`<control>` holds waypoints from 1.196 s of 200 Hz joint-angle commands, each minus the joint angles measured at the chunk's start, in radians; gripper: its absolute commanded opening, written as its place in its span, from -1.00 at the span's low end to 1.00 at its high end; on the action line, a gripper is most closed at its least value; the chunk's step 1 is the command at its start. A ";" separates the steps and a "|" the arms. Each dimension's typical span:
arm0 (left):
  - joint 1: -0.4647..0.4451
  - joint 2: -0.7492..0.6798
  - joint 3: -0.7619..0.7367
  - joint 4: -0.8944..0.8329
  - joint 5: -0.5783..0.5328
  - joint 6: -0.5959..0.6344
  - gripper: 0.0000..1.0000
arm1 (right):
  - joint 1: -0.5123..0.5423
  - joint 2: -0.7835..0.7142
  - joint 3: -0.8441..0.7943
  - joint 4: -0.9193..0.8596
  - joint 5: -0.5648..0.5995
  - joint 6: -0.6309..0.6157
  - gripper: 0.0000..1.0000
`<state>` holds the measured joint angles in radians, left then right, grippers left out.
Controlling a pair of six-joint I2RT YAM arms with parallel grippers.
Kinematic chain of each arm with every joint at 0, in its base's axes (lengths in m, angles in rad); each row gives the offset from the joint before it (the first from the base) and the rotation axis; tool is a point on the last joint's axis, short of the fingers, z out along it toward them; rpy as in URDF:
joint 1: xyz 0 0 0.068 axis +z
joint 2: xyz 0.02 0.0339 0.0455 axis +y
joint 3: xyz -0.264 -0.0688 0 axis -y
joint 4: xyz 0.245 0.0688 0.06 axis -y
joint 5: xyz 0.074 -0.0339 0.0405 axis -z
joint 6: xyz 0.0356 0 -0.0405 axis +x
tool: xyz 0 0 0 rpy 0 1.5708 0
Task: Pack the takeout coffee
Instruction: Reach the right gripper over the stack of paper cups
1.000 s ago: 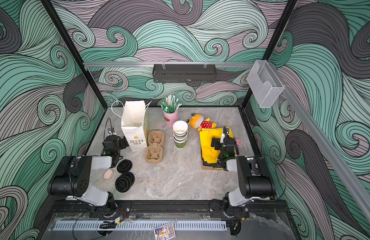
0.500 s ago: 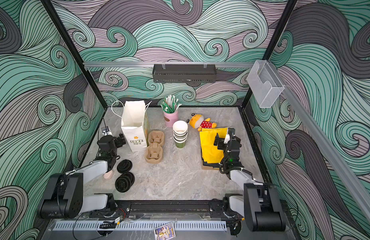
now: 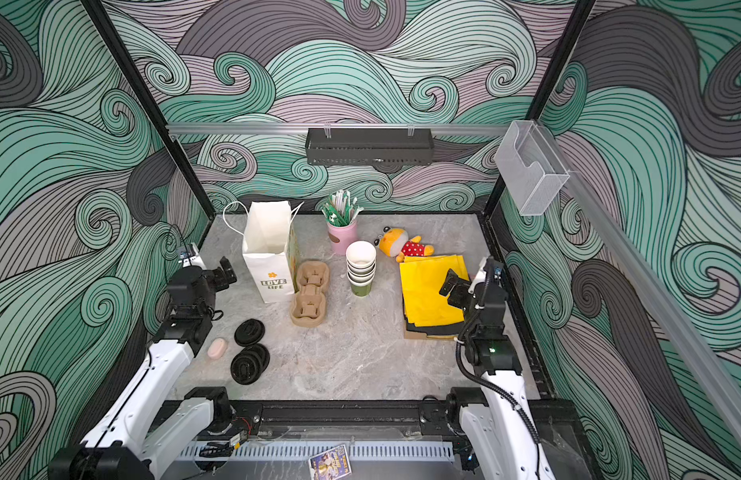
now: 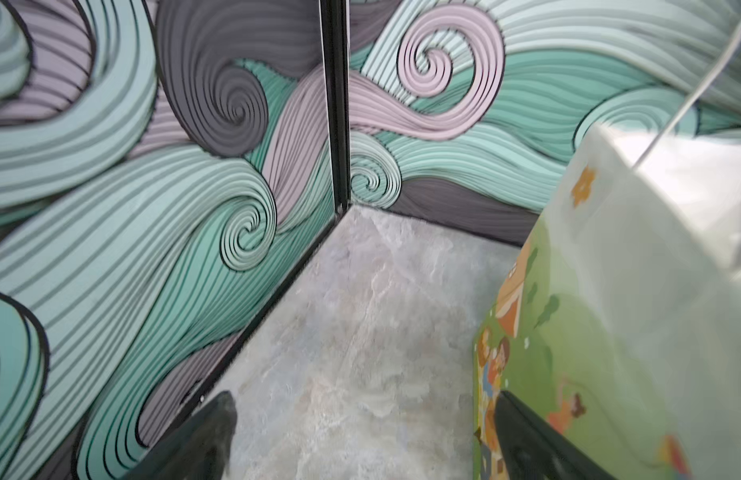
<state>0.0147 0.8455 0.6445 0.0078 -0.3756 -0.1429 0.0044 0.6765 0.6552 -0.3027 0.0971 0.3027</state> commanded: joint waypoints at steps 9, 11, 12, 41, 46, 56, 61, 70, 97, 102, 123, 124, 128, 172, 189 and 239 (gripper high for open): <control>0.002 -0.051 0.177 -0.323 0.091 -0.068 0.97 | 0.017 0.096 0.197 -0.402 -0.182 0.097 0.84; 0.002 -0.051 0.187 -0.338 0.100 -0.072 0.97 | 0.020 0.103 0.211 -0.418 -0.184 0.101 0.83; 0.001 -0.052 0.192 -0.345 0.105 -0.073 0.97 | 0.022 0.108 0.220 -0.425 -0.184 0.102 0.82; 0.001 -0.038 0.356 -0.511 0.279 -0.110 0.97 | 0.128 0.251 0.440 -0.603 -0.166 0.147 0.67; 0.001 -0.029 0.390 -0.533 0.322 -0.108 0.97 | 0.153 0.278 0.479 -0.630 -0.156 0.150 0.65; 0.001 -0.005 0.475 -0.579 0.393 -0.112 0.97 | 0.200 0.340 0.567 -0.684 -0.144 0.159 0.64; 0.000 0.009 0.517 -0.604 0.421 -0.122 0.97 | 0.221 0.371 0.608 -0.707 -0.144 0.163 0.64; -0.002 0.040 0.592 -0.642 0.479 -0.135 0.97 | 0.261 0.426 0.677 -0.750 -0.145 0.168 0.62; -0.098 0.140 0.772 -0.703 0.588 -0.150 0.92 | 0.352 0.608 0.885 -0.879 -0.159 0.202 0.55; -0.139 0.160 0.798 -0.714 0.583 -0.136 0.91 | 0.366 0.642 0.921 -0.897 -0.161 0.208 0.51; -0.327 0.259 0.918 -0.764 0.521 -0.084 0.92 | 0.417 0.781 1.068 -0.983 -0.168 0.233 0.40; -0.334 0.263 0.922 -0.765 0.520 -0.084 0.91 | 0.419 0.787 1.075 -0.989 -0.168 0.234 0.39; -0.358 0.282 0.939 -0.770 0.518 -0.087 0.91 | 0.427 0.812 1.102 -1.000 -0.168 0.239 0.39; -0.590 0.373 0.902 -0.652 0.472 -0.234 0.82 | 0.511 1.040 1.342 -1.061 -0.057 0.246 0.18; -0.626 0.367 0.820 -0.567 0.459 -0.300 0.81 | 0.539 1.116 1.413 -1.061 0.008 0.218 0.09; -0.639 0.338 0.730 -0.456 0.375 -0.371 0.81 | 0.581 1.285 1.593 -1.124 0.130 0.164 -0.10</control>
<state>-0.6197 1.2209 1.3506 -0.5354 0.0586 -0.4618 0.5751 1.9182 2.1864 -1.3491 0.1322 0.4927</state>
